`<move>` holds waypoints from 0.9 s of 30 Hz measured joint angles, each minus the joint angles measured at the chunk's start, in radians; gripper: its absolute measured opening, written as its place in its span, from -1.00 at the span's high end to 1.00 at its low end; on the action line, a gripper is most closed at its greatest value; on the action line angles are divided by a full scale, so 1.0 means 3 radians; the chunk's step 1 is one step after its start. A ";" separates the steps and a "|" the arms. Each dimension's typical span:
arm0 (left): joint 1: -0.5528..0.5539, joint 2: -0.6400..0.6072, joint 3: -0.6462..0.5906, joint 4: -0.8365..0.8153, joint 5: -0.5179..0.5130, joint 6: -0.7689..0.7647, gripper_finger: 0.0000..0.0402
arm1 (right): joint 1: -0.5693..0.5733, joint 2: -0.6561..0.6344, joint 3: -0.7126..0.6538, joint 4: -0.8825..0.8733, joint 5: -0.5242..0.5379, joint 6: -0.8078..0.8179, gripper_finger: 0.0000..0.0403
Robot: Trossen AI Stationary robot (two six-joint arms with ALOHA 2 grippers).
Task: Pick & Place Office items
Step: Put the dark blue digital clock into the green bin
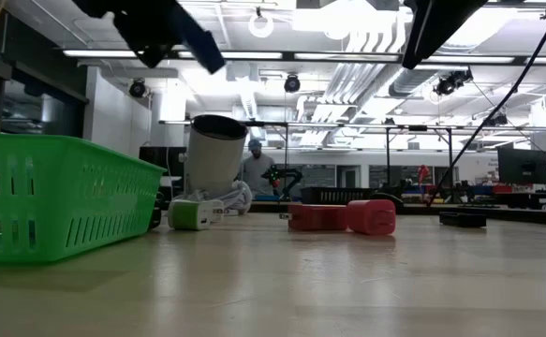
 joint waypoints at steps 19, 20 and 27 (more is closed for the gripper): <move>-0.1312 0.0023 -0.0012 -0.0867 -0.2124 -0.1250 0.22 | 0.0000 0.0000 -0.0001 0.0057 -0.0011 0.0253 -0.05; -0.1366 0.0036 -0.0036 -0.0855 -0.2212 -0.1312 0.22 | 0.0000 0.0000 -0.0001 0.0057 -0.0010 0.0255 -0.05; -0.1620 0.0275 -0.0242 -0.0840 -0.2592 -0.1877 0.19 | 0.0000 0.0000 -0.0001 0.0107 -0.0011 0.0257 -0.05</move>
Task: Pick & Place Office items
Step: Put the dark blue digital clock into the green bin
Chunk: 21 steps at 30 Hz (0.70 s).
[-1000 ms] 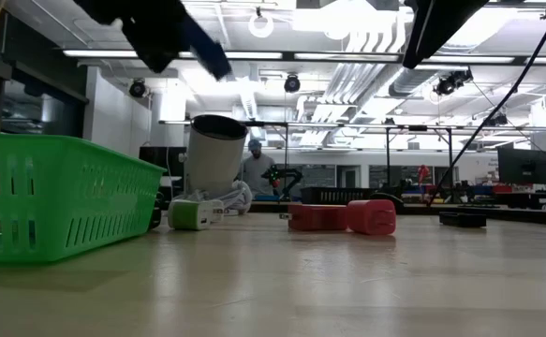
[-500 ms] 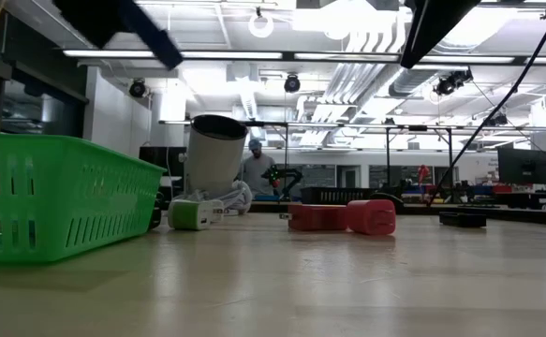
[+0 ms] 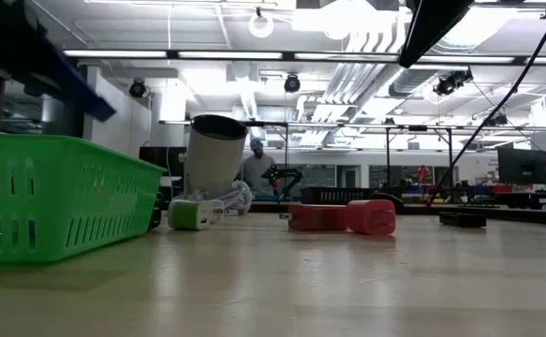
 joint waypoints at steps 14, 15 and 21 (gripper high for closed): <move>-0.0046 0.0565 -0.0023 0.0631 0.0365 0.0038 0.18 | 0.0000 0.0001 0.0000 0.0075 0.0000 0.0001 -0.05; -0.0045 0.0566 -0.0023 0.0632 0.0365 0.0037 0.18 | 0.0000 0.0001 0.0000 0.0075 0.0001 0.0001 -0.05; 0.0008 0.0566 -0.0023 0.0717 0.0442 0.0103 0.18 | 0.0000 0.0001 0.0000 0.0096 0.0000 0.0001 -0.05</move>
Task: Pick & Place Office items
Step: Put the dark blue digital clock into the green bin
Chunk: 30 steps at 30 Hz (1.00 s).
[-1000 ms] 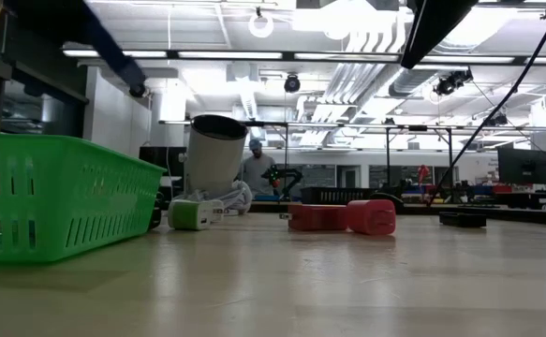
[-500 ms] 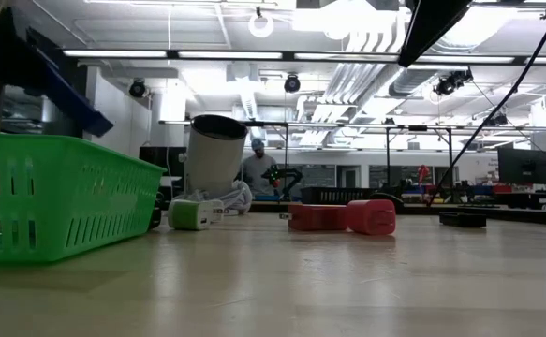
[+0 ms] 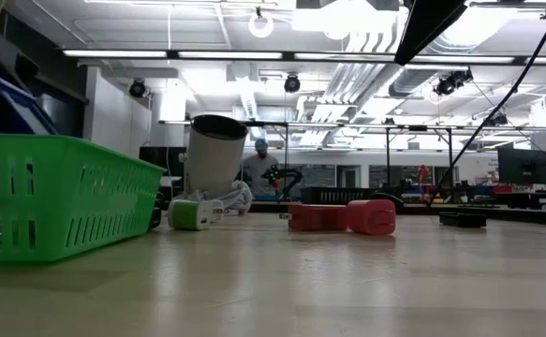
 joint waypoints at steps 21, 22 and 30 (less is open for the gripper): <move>0.0494 0.0002 0.0000 0.0042 0.0825 0.0169 0.18 | 0.0000 0.0001 0.0000 0.0002 0.0000 -0.0001 -0.05; 0.0495 0.0013 0.0000 0.0062 0.0825 0.0185 0.18 | 0.0000 0.0001 0.0000 0.0002 0.0000 -0.0001 -0.05; 0.0495 0.0205 0.0004 0.0280 0.0968 0.0213 0.18 | 0.0000 0.0001 0.0000 0.0000 -0.0001 -0.0001 -0.05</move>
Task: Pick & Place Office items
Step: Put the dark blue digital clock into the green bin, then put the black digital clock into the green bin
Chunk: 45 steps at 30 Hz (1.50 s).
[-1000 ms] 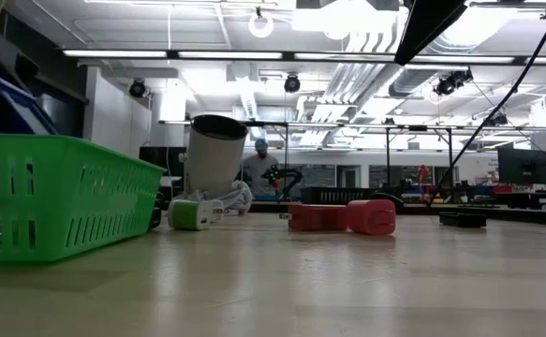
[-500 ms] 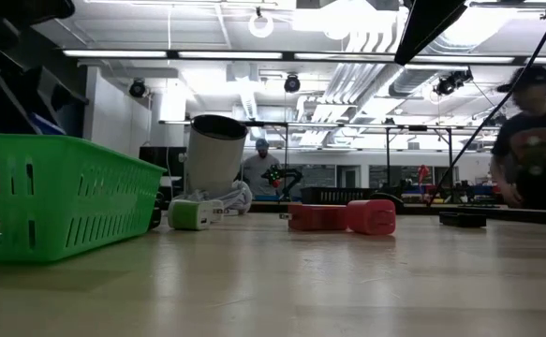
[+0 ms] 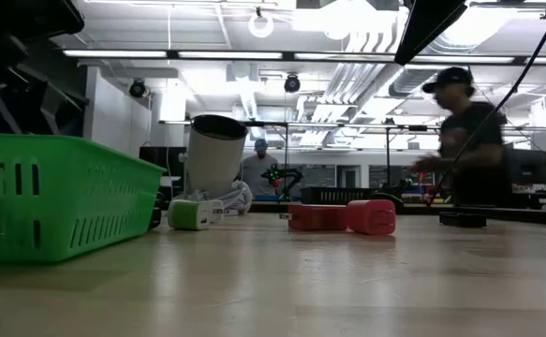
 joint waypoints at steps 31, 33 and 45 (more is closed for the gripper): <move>0.0000 0.0016 -0.0005 -0.0015 0.0027 0.0005 0.09 | 0.0000 0.0000 0.0000 0.0002 -0.0014 -0.0001 -0.05; 0.0000 0.0014 -0.0005 -0.0012 0.0027 0.0049 0.09 | 0.0000 0.0000 0.0000 0.0002 -0.0014 0.0000 -0.05; 0.0025 -0.0215 -0.0005 -0.0009 0.0014 0.0308 0.08 | 0.0000 0.0000 0.0000 0.0002 -0.0023 -0.0001 -0.05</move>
